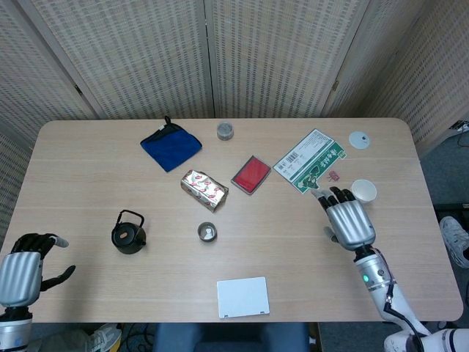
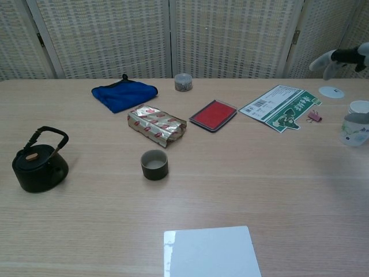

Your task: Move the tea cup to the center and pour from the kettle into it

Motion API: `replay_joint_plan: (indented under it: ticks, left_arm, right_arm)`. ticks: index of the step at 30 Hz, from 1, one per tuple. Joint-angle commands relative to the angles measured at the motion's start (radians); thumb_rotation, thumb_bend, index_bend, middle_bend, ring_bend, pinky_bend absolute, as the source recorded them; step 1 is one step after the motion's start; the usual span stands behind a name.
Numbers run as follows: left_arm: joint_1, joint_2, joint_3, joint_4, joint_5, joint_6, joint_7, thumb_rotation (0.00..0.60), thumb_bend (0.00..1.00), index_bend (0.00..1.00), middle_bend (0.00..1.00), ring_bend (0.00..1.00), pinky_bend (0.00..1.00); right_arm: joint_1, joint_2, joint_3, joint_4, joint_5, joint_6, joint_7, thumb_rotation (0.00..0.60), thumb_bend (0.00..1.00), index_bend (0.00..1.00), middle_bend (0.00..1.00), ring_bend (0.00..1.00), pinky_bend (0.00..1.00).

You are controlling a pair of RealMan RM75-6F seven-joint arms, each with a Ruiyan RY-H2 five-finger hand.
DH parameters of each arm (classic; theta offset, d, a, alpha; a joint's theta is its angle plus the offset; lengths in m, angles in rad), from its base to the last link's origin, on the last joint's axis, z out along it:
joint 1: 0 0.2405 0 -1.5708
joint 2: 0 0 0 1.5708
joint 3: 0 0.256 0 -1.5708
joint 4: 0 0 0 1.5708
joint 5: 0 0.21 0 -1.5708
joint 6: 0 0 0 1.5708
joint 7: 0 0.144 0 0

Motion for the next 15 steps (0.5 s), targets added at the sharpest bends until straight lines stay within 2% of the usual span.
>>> replay_joint_plan:
  ticks: [1,5,12,14,15]
  left_arm:
    - [-0.014,-0.009,-0.009,0.015,-0.002,-0.009,-0.012,0.6,0.15,0.45,0.4,0.34,0.21]
    - [-0.043,-0.006,-0.013,0.029,-0.009,-0.051,-0.035,0.6,0.15,0.42,0.4,0.33,0.21]
    - [-0.131,0.001,-0.035,0.051,-0.027,-0.174,-0.12,0.599,0.15,0.36,0.4,0.31,0.2]
    - [-0.16,-0.002,-0.044,0.065,-0.027,-0.207,-0.148,0.524,0.15,0.36,0.4,0.31,0.19]
    - [-0.176,-0.003,-0.048,0.073,-0.026,-0.224,-0.164,0.45,0.15,0.36,0.4,0.31,0.18]
  right_arm:
    - [-0.08,0.042,-0.029,0.004,-0.062,0.049,0.063,0.6,0.21,0.18,0.25,0.14,0.24]
    - [-0.153,0.075,-0.044,0.035,-0.099,0.088,0.103,0.6,0.21,0.19,0.25,0.14,0.24]
    - [-0.256,0.097,-0.038,0.068,-0.135,0.125,0.143,0.6,0.21,0.19,0.25,0.14,0.24]
    - [-0.274,0.097,-0.032,0.073,-0.144,0.128,0.151,0.6,0.21,0.19,0.25,0.14,0.24]
    - [-0.283,0.096,-0.029,0.075,-0.147,0.128,0.156,0.6,0.21,0.19,0.25,0.14,0.24]
